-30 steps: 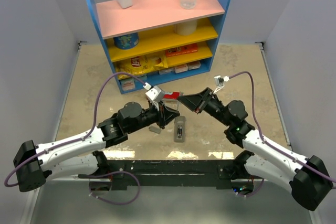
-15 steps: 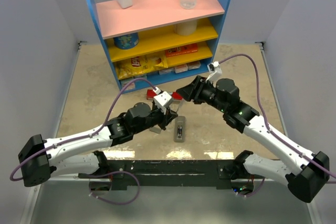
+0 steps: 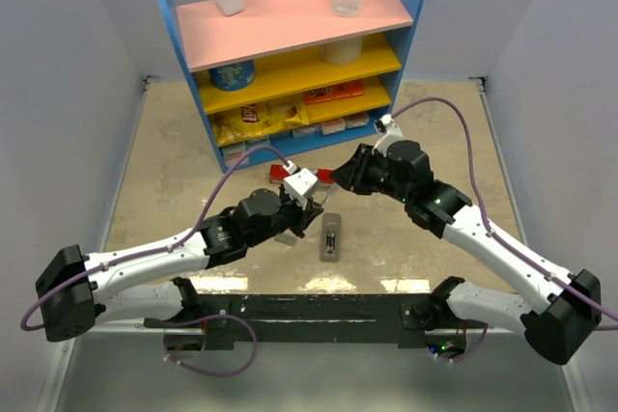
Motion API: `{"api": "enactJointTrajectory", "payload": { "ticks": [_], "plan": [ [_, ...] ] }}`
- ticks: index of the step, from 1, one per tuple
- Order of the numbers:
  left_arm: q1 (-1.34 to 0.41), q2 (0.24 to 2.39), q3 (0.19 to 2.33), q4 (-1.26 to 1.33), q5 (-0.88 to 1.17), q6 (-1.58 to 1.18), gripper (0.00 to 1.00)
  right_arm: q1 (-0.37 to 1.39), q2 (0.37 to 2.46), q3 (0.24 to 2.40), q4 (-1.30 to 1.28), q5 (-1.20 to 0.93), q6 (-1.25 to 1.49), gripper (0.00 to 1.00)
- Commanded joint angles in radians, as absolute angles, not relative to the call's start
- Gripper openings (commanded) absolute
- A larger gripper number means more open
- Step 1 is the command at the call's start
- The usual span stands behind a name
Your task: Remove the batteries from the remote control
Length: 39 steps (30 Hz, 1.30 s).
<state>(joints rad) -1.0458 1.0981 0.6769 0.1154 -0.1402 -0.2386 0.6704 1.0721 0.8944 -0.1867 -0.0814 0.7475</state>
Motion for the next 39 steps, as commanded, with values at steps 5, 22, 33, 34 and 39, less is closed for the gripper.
{"api": "enactJointTrajectory", "payload": {
  "ticks": [5, 22, 33, 34, 39],
  "plan": [
    [-1.051, 1.095, 0.692, 0.153, -0.178, -0.225, 0.0, 0.67, 1.026, 0.859, -0.134, -0.118, 0.749, 0.0],
    [-0.836, 1.101, 0.651, 0.061, 0.038, -0.549, 0.49, 0.692, 0.713, 0.44, 0.103, 0.12, 0.618, 0.0],
    [-0.81, 1.176, 0.614, 0.098, 0.095, -0.6, 0.49, 0.776, 0.687, 0.361, 0.17, 0.258, 0.546, 0.0],
    [-0.81, 1.186, 0.611, 0.106, 0.103, -0.606, 0.49, 0.791, 0.686, 0.359, 0.175, 0.268, 0.54, 0.0],
    [-0.808, 1.242, 0.595, 0.153, 0.146, -0.629, 0.49, 0.814, 0.733, 0.373, 0.195, 0.287, 0.523, 0.0]
  ]
}}
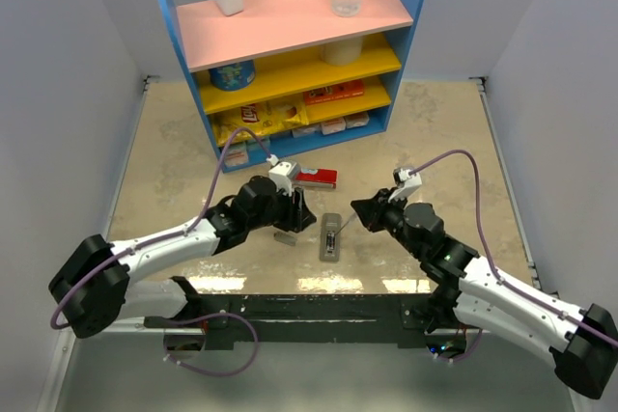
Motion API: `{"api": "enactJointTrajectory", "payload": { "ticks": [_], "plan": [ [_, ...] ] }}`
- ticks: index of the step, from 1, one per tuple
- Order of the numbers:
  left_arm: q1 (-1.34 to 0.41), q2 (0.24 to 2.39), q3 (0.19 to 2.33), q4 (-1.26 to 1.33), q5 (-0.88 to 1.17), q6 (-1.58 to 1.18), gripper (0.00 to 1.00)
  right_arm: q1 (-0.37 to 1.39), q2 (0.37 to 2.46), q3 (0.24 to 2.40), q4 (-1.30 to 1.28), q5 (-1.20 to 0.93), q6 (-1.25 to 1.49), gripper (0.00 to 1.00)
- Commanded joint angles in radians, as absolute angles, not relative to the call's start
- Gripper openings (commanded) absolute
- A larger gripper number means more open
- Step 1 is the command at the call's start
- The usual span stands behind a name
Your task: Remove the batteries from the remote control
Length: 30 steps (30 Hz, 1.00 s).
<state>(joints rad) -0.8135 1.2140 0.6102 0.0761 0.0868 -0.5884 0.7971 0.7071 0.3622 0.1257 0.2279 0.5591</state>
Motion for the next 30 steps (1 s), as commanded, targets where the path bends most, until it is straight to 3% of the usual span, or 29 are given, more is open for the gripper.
{"api": "enactJointTrajectory", "payload": {
  "ticks": [1, 20, 30],
  "plan": [
    [-0.808, 1.247, 0.594, 0.158, 0.15, -0.632, 0.49, 0.824, 0.741, 0.373, 0.199, 0.291, 0.52, 0.0],
    [-0.808, 1.356, 0.581, 0.204, 0.186, -0.647, 0.47, 0.92, 0.853, 0.376, 0.25, 0.394, 0.462, 0.0],
    [-0.808, 1.413, 0.581, 0.227, 0.199, -0.653, 0.45, 1.057, 0.936, 0.384, 0.287, 0.515, 0.403, 0.0]
  ]
}}
